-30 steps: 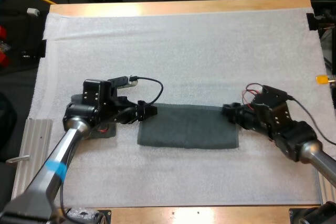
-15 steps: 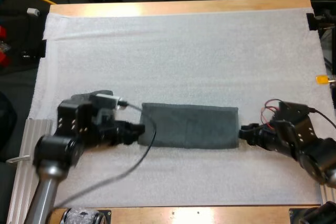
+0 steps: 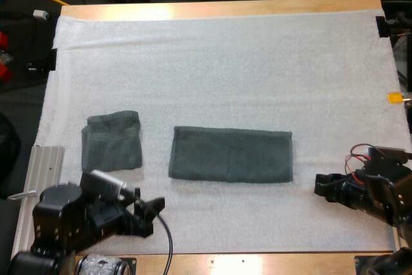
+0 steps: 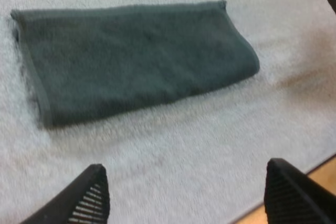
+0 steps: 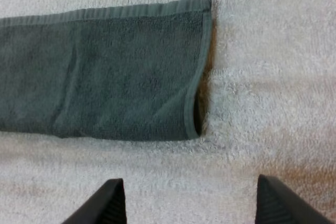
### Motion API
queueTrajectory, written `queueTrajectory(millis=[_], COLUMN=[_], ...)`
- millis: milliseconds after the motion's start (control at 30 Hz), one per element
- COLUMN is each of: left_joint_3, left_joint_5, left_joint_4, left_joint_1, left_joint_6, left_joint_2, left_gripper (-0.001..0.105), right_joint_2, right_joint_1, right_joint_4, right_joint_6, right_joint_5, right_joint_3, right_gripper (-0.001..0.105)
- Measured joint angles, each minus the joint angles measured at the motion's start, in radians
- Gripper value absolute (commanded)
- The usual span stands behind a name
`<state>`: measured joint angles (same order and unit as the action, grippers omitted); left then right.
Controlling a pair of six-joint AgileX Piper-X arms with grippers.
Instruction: Pick towel from pile, fold and stack
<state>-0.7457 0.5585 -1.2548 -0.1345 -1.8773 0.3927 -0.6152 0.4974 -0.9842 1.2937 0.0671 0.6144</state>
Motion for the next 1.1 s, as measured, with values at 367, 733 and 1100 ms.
queueTrajectory(millis=[367, 733, 1100], left_joint_3=[-0.002, -0.002, -0.002], left_joint_5=[-0.001, 0.075, 0.102], left_joint_4=[0.009, 0.046, 0.011], left_joint_1=[0.0, 0.0, 0.0], left_joint_6=[-0.025, -0.08, -0.084], left_joint_2=[-0.038, -0.038, -0.038], left_gripper=[0.061, 0.061, 0.061], right_joint_2=[-0.071, -0.42, -0.676], right_joint_1=[0.0, 0.0, 0.0], right_joint_4=[0.132, 0.324, 0.467], right_joint_6=[0.0, 0.008, 0.008], right_joint_5=[-0.106, -0.044, 0.038], right_joint_3=[0.0, 0.0, 0.0], right_gripper=[0.052, 0.052, 0.052])
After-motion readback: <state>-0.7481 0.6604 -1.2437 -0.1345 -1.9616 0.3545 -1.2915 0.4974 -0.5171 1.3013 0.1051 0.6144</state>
